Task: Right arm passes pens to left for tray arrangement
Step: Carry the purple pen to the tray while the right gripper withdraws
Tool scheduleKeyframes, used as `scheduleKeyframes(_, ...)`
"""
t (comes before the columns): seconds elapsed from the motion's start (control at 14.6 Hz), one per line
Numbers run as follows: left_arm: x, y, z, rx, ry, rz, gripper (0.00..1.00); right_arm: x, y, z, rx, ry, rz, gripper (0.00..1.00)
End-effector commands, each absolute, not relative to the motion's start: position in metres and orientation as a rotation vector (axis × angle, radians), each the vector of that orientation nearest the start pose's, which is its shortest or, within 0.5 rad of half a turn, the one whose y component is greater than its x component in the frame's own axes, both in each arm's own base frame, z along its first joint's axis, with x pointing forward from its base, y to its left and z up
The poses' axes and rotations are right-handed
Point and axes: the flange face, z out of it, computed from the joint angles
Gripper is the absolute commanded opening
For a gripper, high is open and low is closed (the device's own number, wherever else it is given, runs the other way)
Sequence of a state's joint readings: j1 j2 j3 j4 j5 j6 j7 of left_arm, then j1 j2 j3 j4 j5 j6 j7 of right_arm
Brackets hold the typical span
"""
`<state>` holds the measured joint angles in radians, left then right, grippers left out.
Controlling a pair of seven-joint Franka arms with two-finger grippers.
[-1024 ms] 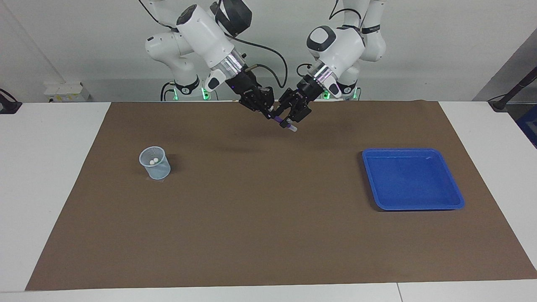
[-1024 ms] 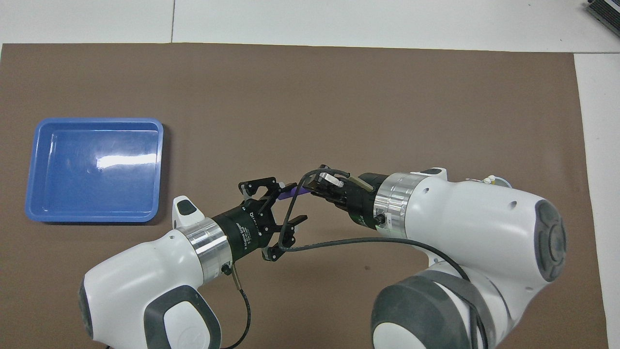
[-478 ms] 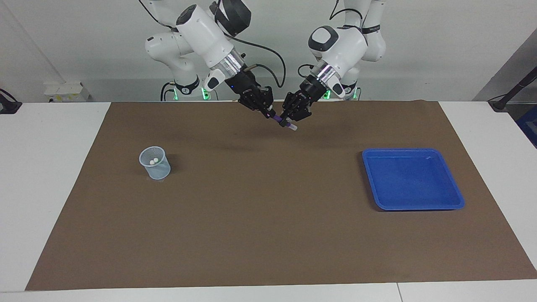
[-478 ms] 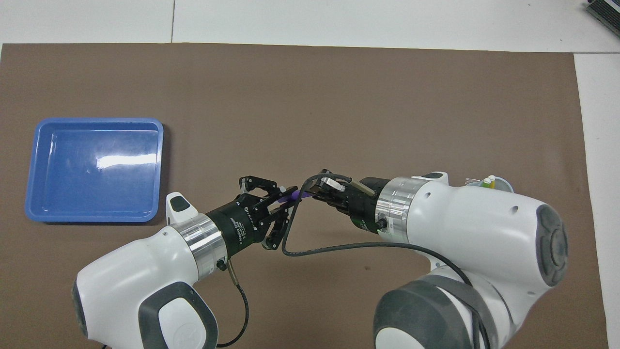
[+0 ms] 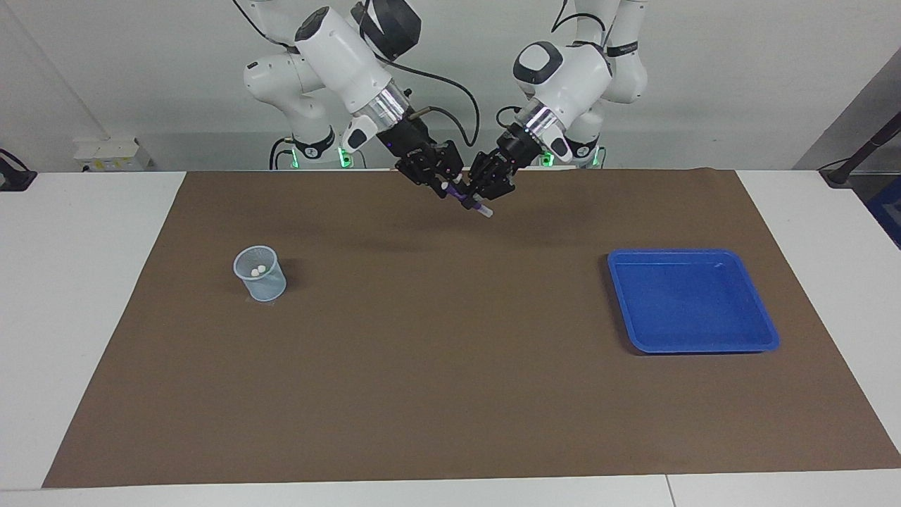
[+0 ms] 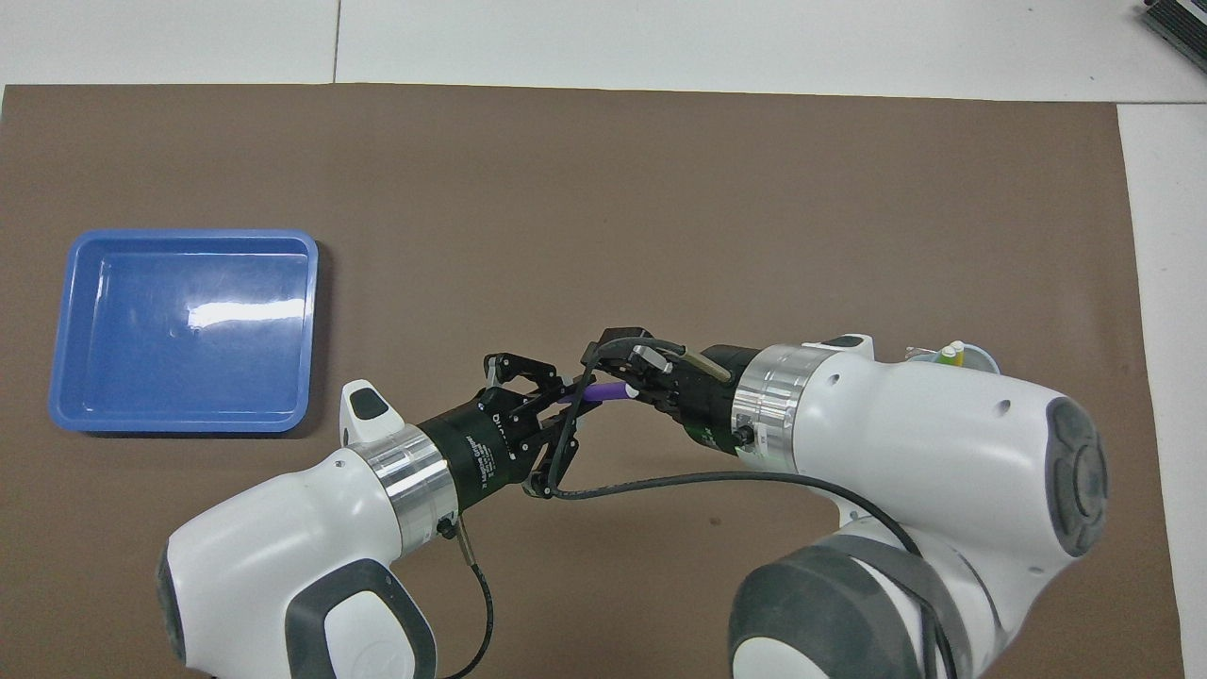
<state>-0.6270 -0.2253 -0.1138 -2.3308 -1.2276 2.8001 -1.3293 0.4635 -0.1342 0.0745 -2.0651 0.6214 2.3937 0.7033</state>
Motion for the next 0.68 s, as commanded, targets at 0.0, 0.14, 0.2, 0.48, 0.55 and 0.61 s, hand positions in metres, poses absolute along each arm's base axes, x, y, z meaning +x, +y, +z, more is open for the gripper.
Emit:
scheduleKeyframes(0.0,0.395,-0.307,0.484,1.655,1.497,-0.385,0.00,0.475,0.274,0.540,-2.446,0.561,-0.026,1.00)
scheduleKeyframes(0.14,0.405,-0.295,0.485,1.842,1.401,-0.339,0.00,0.474,0.249,0.532,-2.603,0.394,-0.002,1.00)
scheduleKeyframes(0.2,0.412,-0.287,0.486,1.983,1.344,-0.335,0.00,0.476,0.234,0.528,-2.676,0.303,0.007,1.00)
scheduleKeyframes(0.48,0.445,-0.233,0.507,2.308,1.104,-0.361,0.00,0.474,0.180,0.518,-2.866,-0.138,0.055,1.00)
scheduleKeyframes(0.55,0.447,-0.220,0.507,2.368,1.043,-0.363,0.00,0.475,0.168,0.516,-2.914,-0.237,0.060,1.00)
scheduleKeyframes(0.61,0.450,-0.207,0.508,2.460,0.972,-0.343,0.00,0.476,0.153,0.512,-2.954,-0.319,0.070,1.00)
